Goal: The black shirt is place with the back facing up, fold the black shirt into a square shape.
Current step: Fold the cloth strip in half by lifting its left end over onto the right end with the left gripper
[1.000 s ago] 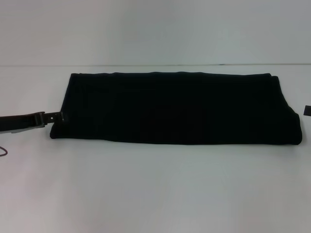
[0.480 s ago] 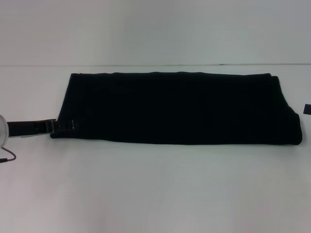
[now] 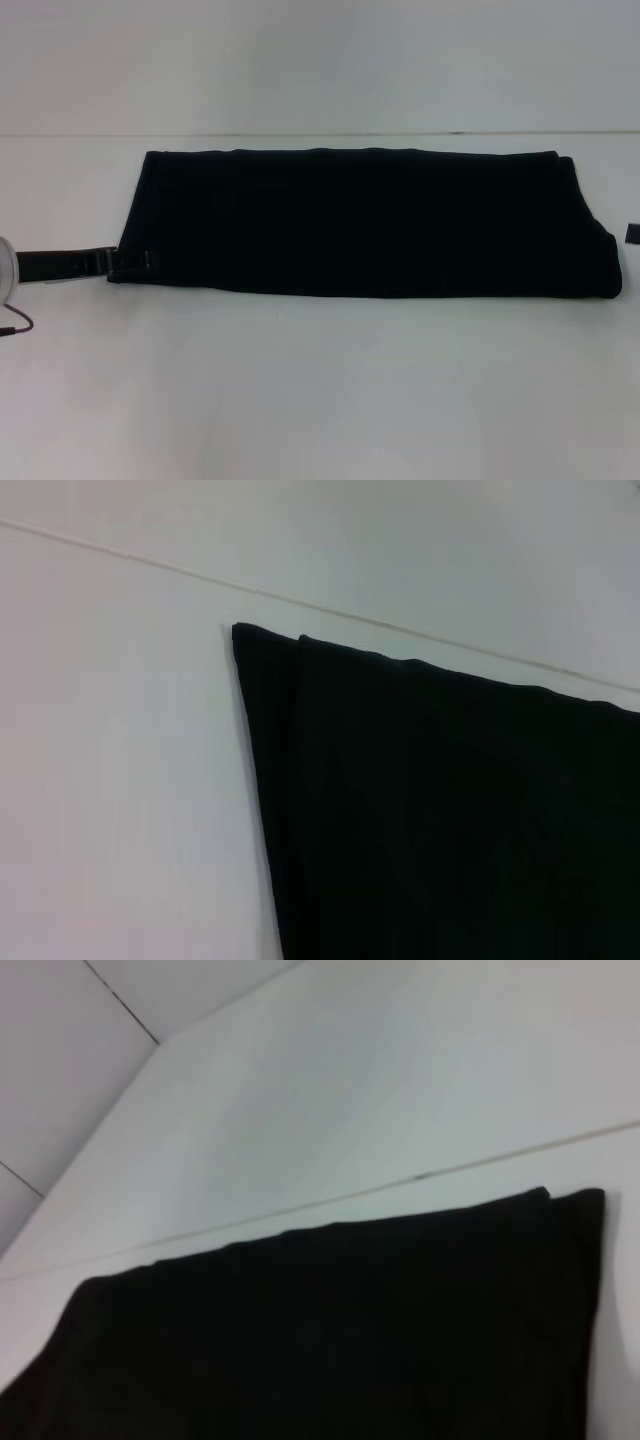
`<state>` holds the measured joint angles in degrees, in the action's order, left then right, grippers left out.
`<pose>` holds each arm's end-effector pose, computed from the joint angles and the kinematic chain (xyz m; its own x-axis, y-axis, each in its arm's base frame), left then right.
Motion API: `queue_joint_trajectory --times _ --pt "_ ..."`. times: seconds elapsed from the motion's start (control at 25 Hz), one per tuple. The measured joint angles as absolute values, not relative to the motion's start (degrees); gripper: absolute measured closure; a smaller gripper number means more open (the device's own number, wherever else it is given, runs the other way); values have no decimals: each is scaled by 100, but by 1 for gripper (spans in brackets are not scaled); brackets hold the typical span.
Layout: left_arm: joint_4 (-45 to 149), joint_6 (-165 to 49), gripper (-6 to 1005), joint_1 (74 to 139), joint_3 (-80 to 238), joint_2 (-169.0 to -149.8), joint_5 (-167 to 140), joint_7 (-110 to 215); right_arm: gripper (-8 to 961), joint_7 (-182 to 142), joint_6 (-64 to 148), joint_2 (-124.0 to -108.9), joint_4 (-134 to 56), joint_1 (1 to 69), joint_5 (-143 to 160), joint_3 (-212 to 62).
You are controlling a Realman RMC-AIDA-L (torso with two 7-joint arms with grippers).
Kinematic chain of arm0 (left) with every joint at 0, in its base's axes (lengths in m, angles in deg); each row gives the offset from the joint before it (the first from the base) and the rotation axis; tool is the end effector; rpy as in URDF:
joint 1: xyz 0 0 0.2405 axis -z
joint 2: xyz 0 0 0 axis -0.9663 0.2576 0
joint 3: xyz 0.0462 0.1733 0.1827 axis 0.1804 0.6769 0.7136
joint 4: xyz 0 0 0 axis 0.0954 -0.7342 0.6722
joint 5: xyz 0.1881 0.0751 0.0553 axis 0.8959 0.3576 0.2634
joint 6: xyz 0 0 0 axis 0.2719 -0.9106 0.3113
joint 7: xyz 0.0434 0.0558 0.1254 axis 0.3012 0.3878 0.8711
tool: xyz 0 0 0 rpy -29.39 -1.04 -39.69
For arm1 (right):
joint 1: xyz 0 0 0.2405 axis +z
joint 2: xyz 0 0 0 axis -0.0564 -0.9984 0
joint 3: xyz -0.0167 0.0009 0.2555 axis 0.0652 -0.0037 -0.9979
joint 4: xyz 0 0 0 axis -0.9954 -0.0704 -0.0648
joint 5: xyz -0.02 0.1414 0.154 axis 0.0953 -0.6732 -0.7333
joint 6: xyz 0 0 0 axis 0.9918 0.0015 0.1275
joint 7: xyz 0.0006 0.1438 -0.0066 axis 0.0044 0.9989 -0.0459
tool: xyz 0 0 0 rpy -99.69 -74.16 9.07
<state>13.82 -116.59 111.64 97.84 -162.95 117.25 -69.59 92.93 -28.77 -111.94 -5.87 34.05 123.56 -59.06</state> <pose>-0.3268 0.3801 0.0330 0.3344 0.7933 0.5088 0.9339 -0.2063 -0.2920 0.3470 0.3567 0.1027 0.3366 -0.7352 -0.5884 -0.9410 -0.2850 -0.1823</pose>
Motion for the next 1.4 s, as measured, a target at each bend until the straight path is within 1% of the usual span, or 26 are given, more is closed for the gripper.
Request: queue_joint_trajectory --times 0.16,0.44,0.84,0.92,1.12,1.4 --pt "1369 -11687 282 11167 9784 -16295 11740 -6950 260 9386 -2703 -11232 -591 3453 12652 -5901" --pt "1364 -11693 524 11185 9792 -16294 11798 -6947 275 9434 -2303 -11352 -737 3653 13083 -5854" --pt "1382 -11695 961 11208 9792 -16285 11801 -6947 295 9385 -1634 -11387 -1248 3913 13164 -5643" --pt "1383 -11694 970 11210 9792 -16285 11801 -6947 299 9378 -1579 -11407 -1276 3935 13166 -5585" --pt "1383 -11690 992 11219 9792 -16285 11801 -6947 549 9312 -1558 -11431 -1278 3932 13152 -5474" --pt "1383 -11687 990 11227 9792 -16285 11801 -6947 697 9266 -1555 -11449 -1227 3842 13112 -5545"
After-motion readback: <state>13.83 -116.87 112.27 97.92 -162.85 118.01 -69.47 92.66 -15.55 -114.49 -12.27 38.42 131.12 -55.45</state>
